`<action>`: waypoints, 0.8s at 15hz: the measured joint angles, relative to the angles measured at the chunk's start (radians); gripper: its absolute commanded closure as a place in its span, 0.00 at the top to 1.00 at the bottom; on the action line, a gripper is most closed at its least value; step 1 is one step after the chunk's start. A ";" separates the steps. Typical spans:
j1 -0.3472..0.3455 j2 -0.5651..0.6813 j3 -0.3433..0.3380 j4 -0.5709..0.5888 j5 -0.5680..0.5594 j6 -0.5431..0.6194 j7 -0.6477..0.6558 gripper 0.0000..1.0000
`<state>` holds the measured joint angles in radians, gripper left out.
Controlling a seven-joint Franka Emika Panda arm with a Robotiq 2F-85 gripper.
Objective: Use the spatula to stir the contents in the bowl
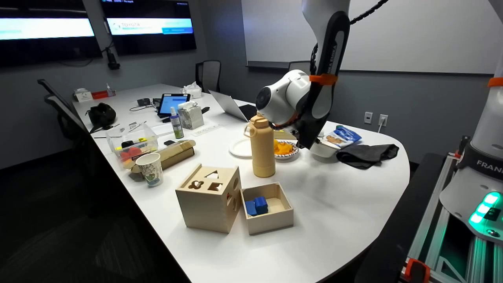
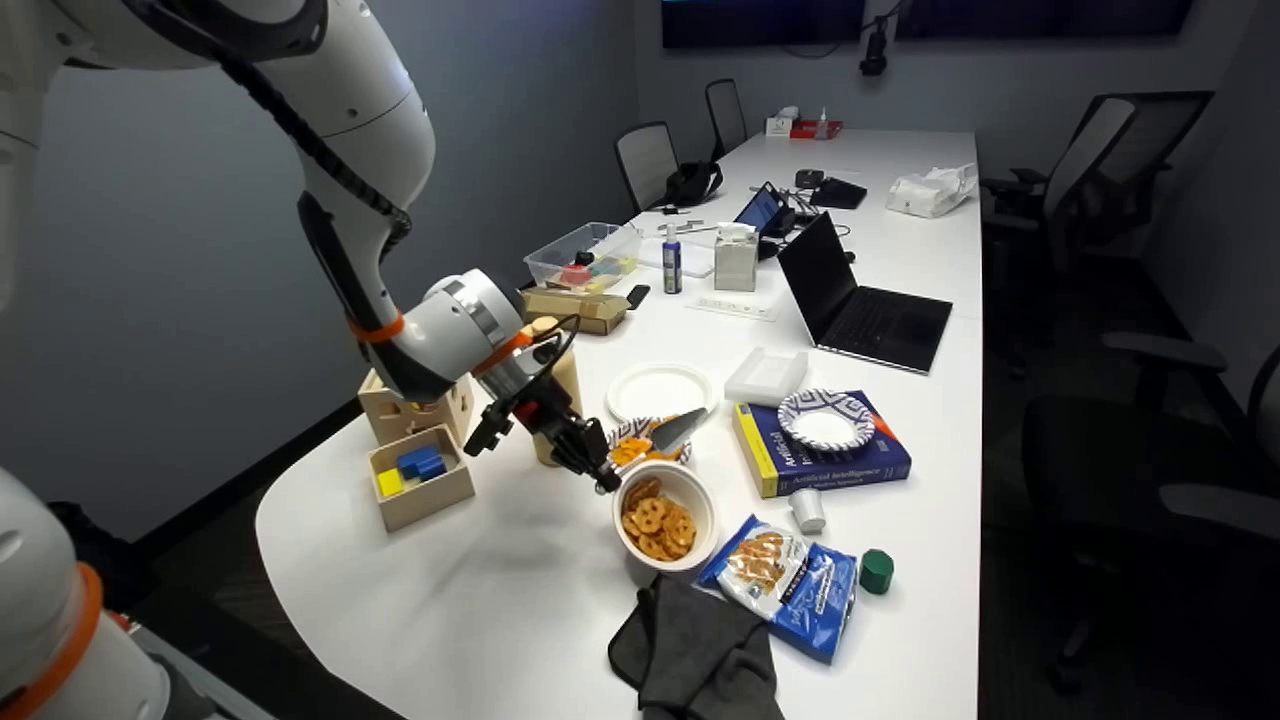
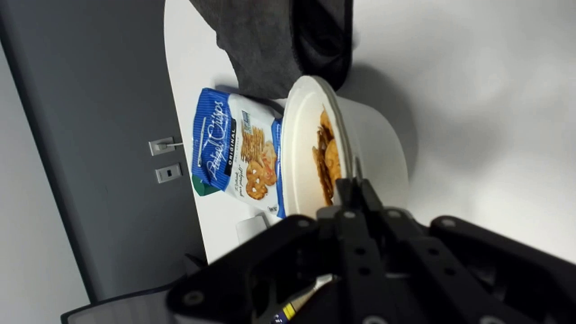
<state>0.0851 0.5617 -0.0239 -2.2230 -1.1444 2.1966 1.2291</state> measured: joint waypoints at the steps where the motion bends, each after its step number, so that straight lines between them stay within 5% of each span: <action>1: -0.001 0.005 0.000 0.003 0.005 -0.002 0.002 0.01; 12: -0.074 0.035 0.000 0.021 0.067 0.182 -0.062 0.01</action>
<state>0.0109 0.5963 -0.0243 -2.2024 -1.0772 2.3790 1.1672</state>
